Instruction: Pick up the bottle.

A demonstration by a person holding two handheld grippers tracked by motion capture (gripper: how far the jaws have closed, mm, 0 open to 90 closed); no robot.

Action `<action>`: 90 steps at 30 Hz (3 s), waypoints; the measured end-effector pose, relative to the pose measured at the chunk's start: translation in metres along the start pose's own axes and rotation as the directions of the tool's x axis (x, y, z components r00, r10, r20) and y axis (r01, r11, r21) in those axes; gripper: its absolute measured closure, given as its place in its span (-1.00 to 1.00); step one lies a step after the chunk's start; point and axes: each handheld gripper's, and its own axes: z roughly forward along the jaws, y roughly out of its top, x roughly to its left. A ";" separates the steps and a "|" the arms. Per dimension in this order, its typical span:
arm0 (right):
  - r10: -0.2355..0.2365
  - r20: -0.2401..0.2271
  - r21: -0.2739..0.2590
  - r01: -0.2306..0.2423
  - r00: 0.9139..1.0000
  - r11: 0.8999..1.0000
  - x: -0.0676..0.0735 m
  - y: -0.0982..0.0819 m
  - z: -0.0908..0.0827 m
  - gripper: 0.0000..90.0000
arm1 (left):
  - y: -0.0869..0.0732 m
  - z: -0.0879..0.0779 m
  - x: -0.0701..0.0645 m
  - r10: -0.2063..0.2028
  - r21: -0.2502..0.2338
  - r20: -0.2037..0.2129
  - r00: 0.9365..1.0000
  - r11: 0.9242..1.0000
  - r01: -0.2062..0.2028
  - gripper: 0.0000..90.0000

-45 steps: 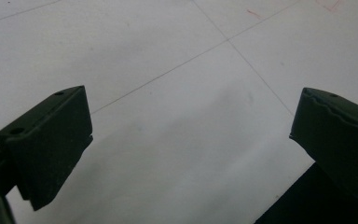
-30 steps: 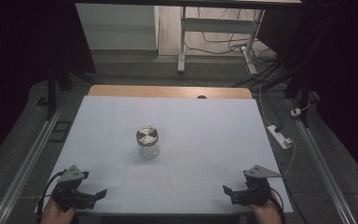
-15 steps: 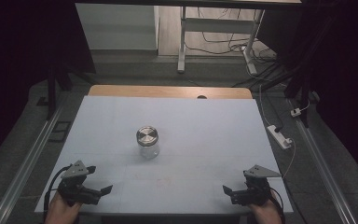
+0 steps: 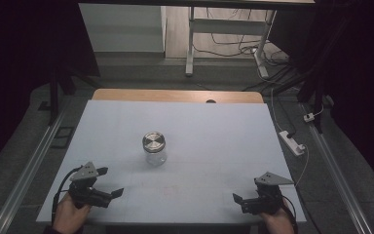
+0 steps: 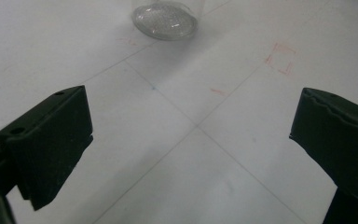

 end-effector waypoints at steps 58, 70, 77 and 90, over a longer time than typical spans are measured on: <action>-0.017 0.002 0.015 0.017 1.000 1.000 0.002 0.000 0.002 -1.00 | 0.091 0.124 0.019 0.137 0.076 0.004 0.991 0.988 -0.137 -1.00; -0.015 0.002 0.013 0.015 1.000 1.000 0.002 0.000 0.002 -1.00 | 0.100 0.129 0.026 0.135 0.033 0.023 0.991 0.990 -0.136 -0.93; -0.017 0.003 0.013 0.016 1.000 1.000 0.002 0.000 0.001 -1.00 | 0.100 0.130 0.021 0.155 0.033 0.021 0.988 0.987 -0.156 -0.67; -0.024 0.001 0.015 0.023 1.000 1.000 0.002 0.000 0.002 -1.00 | 0.100 0.129 0.018 0.147 0.040 -0.001 0.989 0.988 -0.147 -0.65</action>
